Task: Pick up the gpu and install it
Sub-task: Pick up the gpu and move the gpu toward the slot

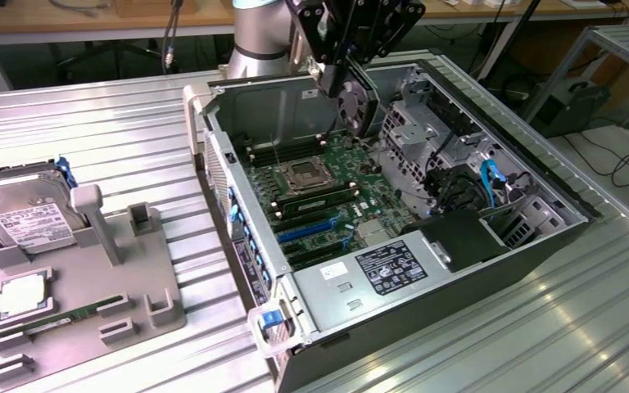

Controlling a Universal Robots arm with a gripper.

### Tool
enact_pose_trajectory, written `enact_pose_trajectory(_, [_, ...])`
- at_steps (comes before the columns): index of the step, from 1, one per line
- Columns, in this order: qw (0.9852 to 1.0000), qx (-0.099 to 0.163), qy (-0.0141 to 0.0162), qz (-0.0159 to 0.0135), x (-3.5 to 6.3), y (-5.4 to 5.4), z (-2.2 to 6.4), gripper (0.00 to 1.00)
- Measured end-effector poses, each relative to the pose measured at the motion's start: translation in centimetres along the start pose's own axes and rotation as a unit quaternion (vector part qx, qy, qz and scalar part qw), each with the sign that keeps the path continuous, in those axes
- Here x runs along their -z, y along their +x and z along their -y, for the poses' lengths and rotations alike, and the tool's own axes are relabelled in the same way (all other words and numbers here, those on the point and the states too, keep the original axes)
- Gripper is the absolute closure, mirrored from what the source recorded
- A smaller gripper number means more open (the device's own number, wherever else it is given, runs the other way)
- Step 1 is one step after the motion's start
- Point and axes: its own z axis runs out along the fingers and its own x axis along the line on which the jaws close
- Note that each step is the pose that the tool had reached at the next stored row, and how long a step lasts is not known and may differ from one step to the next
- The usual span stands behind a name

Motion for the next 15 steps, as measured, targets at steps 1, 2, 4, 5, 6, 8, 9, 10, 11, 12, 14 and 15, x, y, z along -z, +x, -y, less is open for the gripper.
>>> enact_pose_trajectory(1, [1.0000, 0.001, 0.0001, 0.0003, -0.01, -0.1, 0.00, 0.73])
enact_pose_trajectory(2, [1.0000, 0.001, 0.0001, 0.0008, -0.02, -0.2, 0.00, 0.73])
enact_pose_trajectory(4, [1.0000, 0.001, 0.0000, 0.0022, -0.06, -0.6, -0.01, 0.73])
enact_pose_trajectory(5, [1.0000, 0.001, 0.0001, 0.0035, -0.08, -0.8, -0.03, 0.73])
enact_pose_trajectory(6, [1.0000, 0.001, 0.0001, 0.0047, -0.10, -1.0, -0.05, 0.73])
enact_pose_trajectory(8, [1.0000, 0.000, 0.0001, 0.0094, -0.19, -1.6, -0.06, 0.73])
enact_pose_trajectory(9, [0.9999, -0.001, 0.0001, 0.0107, -0.20, -1.7, -0.06, 0.73])
enact_pose_trajectory(10, [0.9999, -0.001, 0.0002, 0.0123, -0.21, -1.8, -0.07, 0.73])
enact_pose_trajectory(11, [0.9999, -0.002, 0.0001, 0.0136, -0.23, -2.0, -0.08, 0.73])
enact_pose_trajectory(12, [0.9999, -0.003, 0.0002, 0.0153, -0.25, -2.0, -0.11, 0.73])
enact_pose_trajectory(14, [0.9998, -0.002, 0.0003, 0.0185, -0.29, -2.2, -0.16, 0.73])
enact_pose_trajectory(15, [0.9998, -0.002, 0.0002, 0.0199, -0.32, -2.3, -0.20, 0.73])
